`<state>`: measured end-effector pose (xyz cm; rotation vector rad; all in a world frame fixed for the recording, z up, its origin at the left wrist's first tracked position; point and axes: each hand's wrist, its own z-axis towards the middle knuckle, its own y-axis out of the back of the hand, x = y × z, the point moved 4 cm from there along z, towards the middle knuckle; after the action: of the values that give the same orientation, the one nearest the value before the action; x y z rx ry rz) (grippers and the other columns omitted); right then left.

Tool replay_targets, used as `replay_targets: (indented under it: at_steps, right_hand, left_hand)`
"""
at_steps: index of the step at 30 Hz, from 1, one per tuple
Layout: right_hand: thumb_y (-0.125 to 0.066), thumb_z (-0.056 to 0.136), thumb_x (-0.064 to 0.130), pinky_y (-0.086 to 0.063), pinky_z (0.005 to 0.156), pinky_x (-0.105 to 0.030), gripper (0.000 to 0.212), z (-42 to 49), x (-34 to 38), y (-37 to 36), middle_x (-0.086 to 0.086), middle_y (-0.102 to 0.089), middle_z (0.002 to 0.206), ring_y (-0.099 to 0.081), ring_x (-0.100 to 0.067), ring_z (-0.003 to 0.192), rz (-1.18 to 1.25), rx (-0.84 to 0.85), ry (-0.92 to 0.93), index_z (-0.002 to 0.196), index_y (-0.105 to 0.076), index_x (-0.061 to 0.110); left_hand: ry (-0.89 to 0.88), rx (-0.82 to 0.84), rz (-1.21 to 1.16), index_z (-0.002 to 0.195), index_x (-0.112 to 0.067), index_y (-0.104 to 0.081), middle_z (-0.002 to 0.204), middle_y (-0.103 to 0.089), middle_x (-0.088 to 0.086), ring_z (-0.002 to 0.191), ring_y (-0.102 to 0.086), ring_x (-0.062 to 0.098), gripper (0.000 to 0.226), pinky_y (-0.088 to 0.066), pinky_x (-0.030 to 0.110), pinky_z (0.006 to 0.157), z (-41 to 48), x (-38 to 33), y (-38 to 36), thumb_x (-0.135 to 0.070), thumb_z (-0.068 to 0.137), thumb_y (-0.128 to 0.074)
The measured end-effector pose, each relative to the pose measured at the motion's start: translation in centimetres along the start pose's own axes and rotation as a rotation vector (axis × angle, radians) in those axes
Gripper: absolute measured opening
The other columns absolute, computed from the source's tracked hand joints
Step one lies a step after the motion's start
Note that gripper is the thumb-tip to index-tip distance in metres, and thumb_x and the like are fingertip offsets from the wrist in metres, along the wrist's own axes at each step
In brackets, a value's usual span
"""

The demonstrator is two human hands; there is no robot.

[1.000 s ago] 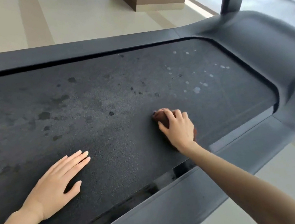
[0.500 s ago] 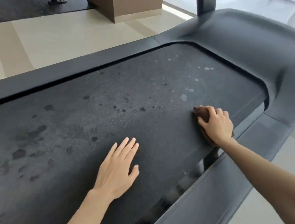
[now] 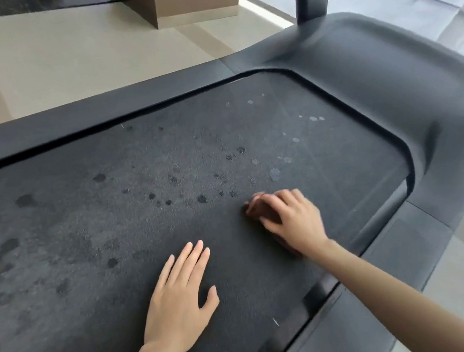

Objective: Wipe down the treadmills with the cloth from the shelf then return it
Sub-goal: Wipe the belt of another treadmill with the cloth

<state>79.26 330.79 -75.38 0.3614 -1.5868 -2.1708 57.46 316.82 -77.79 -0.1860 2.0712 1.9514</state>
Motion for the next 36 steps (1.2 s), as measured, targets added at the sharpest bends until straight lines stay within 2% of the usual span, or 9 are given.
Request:
replay_targets:
  at_steps: [4,7,9,16,18,24,26,33,36]
  right_hand:
    - [-0.06,0.087,0.041,-0.046,0.075,-0.042,0.039,5.4,-10.5,-0.9,-0.016,-0.06,0.108,-0.05,-0.037,0.101,-0.098,0.048,-0.5,0.118,-0.057,0.018]
    - [-0.054,0.091,0.043,-0.043,0.075,-0.043,0.042,7.8,-12.3,-2.0,-0.022,-0.056,0.111,-0.048,-0.04,0.101,-0.093,0.049,-0.695,0.119,-0.052,0.012]
    - [-0.054,0.091,0.044,-0.043,0.073,-0.042,0.042,8.0,-9.9,-2.1,-0.02,-0.058,0.108,-0.051,-0.039,0.097,-0.108,0.039,-0.589,0.118,-0.053,0.012]
    - [-0.064,0.081,0.042,-0.048,0.061,-0.035,0.036,4.6,3.6,-2.1,-0.008,-0.063,0.095,-0.056,-0.029,0.08,0.054,-0.003,0.104,0.11,-0.062,0.02]
    - [-0.064,0.08,0.042,-0.049,0.063,-0.037,0.038,5.1,1.7,-1.9,-0.007,-0.063,0.096,-0.057,-0.031,0.083,0.069,0.013,0.123,0.113,-0.062,0.024]
    - [-0.053,0.091,0.044,-0.044,0.08,-0.044,0.042,8.4,-13.6,-1.7,-0.02,-0.056,0.114,-0.049,-0.039,0.105,-0.085,0.095,-0.59,0.123,-0.051,0.017]
    - [-0.052,0.091,0.045,-0.043,0.078,-0.043,0.043,8.6,-13.2,-2.0,-0.023,-0.055,0.112,-0.05,-0.04,0.102,-0.088,0.085,-0.661,0.121,-0.05,0.014]
    - [-0.063,0.079,0.044,-0.045,0.059,-0.036,0.035,4.0,5.3,-1.7,-0.01,-0.059,0.087,-0.054,-0.031,0.076,0.027,0.032,-0.078,0.106,-0.062,0.022]
    - [-0.067,0.077,0.041,-0.048,0.058,-0.035,0.035,2.7,6.7,-1.4,-0.009,-0.062,0.091,-0.057,-0.029,0.077,0.063,0.028,0.081,0.107,-0.065,0.022]
  left_hand:
    - [-0.012,0.0,-0.042,0.144,-0.02,-0.037,0.153,-0.027,-0.008,0.142,-0.02,0.009,0.062,-0.02,0.036,0.112,0.2,0.3,-0.4,-0.043,0.086,-0.036]
    - [-0.029,-0.021,-0.062,0.143,-0.019,-0.039,0.152,-0.03,-0.008,0.141,-0.023,0.01,0.063,-0.023,0.038,0.11,0.4,0.3,-0.4,-0.04,0.084,-0.041]
    - [-0.043,-0.027,-0.052,0.142,-0.018,-0.04,0.151,-0.033,-0.006,0.14,-0.025,0.011,0.063,-0.024,0.038,0.109,0.5,0.1,-0.4,-0.039,0.082,-0.041]
    - [-0.033,-0.019,0.033,0.141,-0.016,-0.04,0.151,-0.032,-0.004,0.14,-0.025,0.012,0.062,-0.021,0.037,0.111,0.4,-0.1,-0.2,-0.04,0.084,-0.038]
    - [-0.038,-0.018,0.039,0.141,-0.017,-0.041,0.151,-0.032,-0.005,0.14,-0.025,0.012,0.062,-0.021,0.038,0.111,0.4,-0.1,-0.2,-0.04,0.084,-0.038]
    - [-0.044,-0.042,-0.015,0.141,-0.017,-0.042,0.151,-0.032,-0.006,0.141,-0.025,0.012,0.062,-0.023,0.039,0.111,0.4,0.2,-0.4,-0.039,0.084,-0.041]
    - [-0.05,-0.048,-0.015,0.141,-0.016,-0.042,0.151,-0.033,-0.005,0.14,-0.026,0.012,0.062,-0.023,0.039,0.111,0.4,0.1,-0.3,-0.039,0.084,-0.04]
    - [-0.013,-0.002,0.038,0.142,-0.018,-0.04,0.152,-0.03,-0.005,0.141,-0.021,0.011,0.062,-0.018,0.037,0.113,0.3,0.0,-0.1,-0.042,0.086,-0.037]
    - [-0.004,0.006,0.055,0.142,-0.018,-0.04,0.152,-0.029,-0.004,0.141,-0.021,0.012,0.061,-0.013,0.035,0.115,0.2,-0.1,-0.1,-0.043,0.087,-0.035]
